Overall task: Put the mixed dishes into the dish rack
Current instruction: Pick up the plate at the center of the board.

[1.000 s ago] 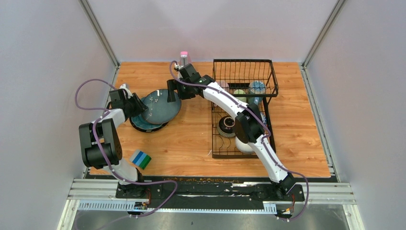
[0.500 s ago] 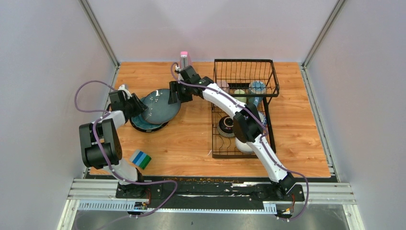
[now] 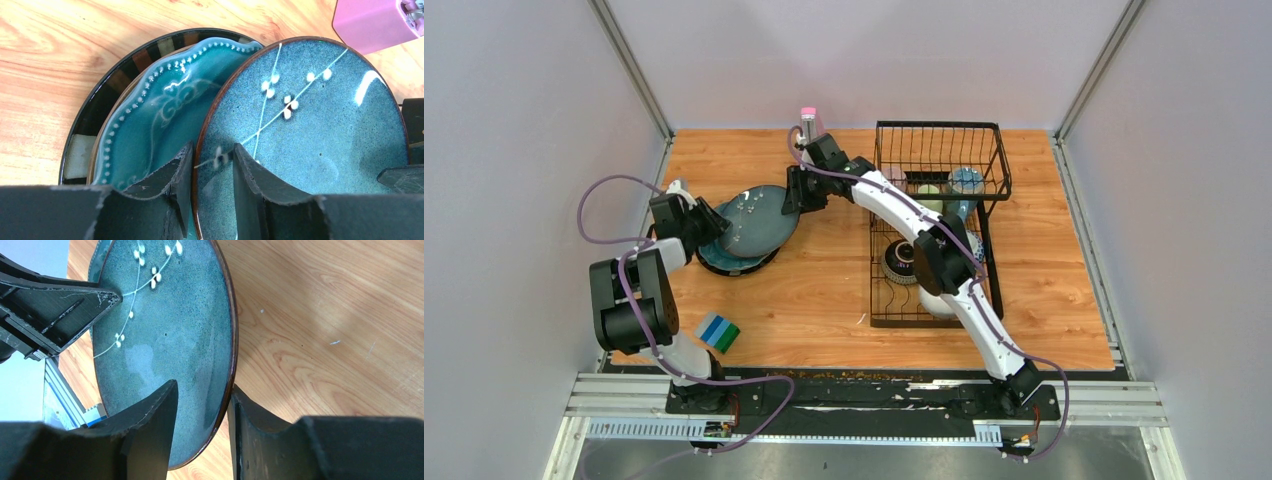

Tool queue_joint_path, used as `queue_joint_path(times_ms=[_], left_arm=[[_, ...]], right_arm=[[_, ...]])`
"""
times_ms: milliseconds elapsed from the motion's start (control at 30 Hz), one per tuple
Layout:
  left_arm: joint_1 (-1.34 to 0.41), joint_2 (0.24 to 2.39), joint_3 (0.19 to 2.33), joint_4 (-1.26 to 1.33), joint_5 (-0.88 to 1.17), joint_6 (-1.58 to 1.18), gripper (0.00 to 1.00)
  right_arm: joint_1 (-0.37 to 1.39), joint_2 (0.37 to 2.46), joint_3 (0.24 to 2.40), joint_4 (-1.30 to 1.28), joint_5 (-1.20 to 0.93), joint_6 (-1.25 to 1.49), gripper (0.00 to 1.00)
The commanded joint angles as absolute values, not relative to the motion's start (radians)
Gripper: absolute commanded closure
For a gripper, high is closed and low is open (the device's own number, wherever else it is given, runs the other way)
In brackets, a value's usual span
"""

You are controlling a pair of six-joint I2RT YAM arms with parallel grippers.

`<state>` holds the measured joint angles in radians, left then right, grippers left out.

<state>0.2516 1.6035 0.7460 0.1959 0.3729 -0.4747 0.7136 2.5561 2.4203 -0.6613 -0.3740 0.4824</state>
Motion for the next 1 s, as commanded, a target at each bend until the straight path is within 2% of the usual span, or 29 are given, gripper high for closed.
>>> queue_joint_path(times_ms=[0, 200, 500, 967], left_arm=[[0.221, 1.588, 0.712, 0.160, 0.478, -0.509, 0.61], [0.221, 1.564, 0.660, 0.271, 0.504, -0.569, 0.61], [0.221, 1.538, 0.580, 0.428, 0.555, -0.636, 0.62], [0.221, 1.541, 0.519, 0.631, 0.604, -0.718, 0.62]], right_arm=[[0.723, 2.467, 2.431, -0.492, -0.548, 0.542, 0.58], [0.731, 2.481, 2.426, -0.476, -0.578, 0.583, 0.55], [0.749, 2.487, 2.426, -0.438, -0.610, 0.607, 0.59], [0.757, 2.501, 2.408, -0.429, -0.665, 0.595, 0.57]])
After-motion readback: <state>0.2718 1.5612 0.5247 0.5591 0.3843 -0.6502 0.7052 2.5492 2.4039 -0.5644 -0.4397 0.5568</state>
